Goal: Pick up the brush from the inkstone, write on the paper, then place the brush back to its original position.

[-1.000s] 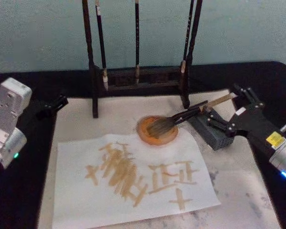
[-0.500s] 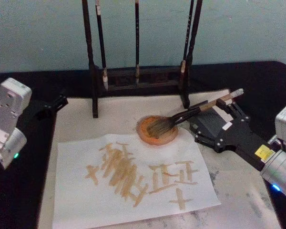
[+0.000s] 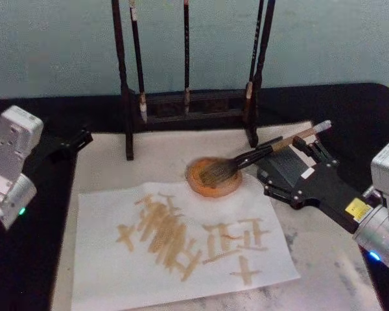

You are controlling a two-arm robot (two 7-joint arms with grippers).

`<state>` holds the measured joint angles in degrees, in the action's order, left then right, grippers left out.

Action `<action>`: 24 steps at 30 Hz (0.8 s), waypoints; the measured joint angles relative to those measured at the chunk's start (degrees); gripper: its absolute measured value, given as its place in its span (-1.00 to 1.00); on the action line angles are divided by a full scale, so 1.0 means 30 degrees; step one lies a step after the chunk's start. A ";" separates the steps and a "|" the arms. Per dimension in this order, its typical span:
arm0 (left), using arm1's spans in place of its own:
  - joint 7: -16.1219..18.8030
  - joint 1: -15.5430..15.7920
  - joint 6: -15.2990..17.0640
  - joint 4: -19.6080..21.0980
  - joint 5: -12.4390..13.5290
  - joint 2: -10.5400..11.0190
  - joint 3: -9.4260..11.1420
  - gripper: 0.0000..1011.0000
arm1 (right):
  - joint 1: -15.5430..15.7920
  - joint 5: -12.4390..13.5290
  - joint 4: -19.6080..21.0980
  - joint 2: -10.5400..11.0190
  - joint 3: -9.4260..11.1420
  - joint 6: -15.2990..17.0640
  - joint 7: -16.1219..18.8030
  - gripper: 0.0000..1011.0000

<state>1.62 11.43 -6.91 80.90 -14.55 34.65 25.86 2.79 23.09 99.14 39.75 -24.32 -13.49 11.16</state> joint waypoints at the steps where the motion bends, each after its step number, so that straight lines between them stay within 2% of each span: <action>1: 0.0000 -0.0001 0.0000 0.0001 0.0001 0.0000 0.0000 0.98 | 0.0000 0.0000 0.0000 0.0001 0.0000 -0.0003 -0.0002 0.99; 24: 0.0000 -0.0001 0.0000 0.0001 0.0001 0.0000 -0.0001 0.98 | -0.0014 0.0033 -0.0001 0.0035 0.0000 -0.0051 -0.0035 0.99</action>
<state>1.62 11.43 -6.91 80.90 -14.55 34.65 25.86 2.74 23.19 99.14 39.85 -24.32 -13.65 11.05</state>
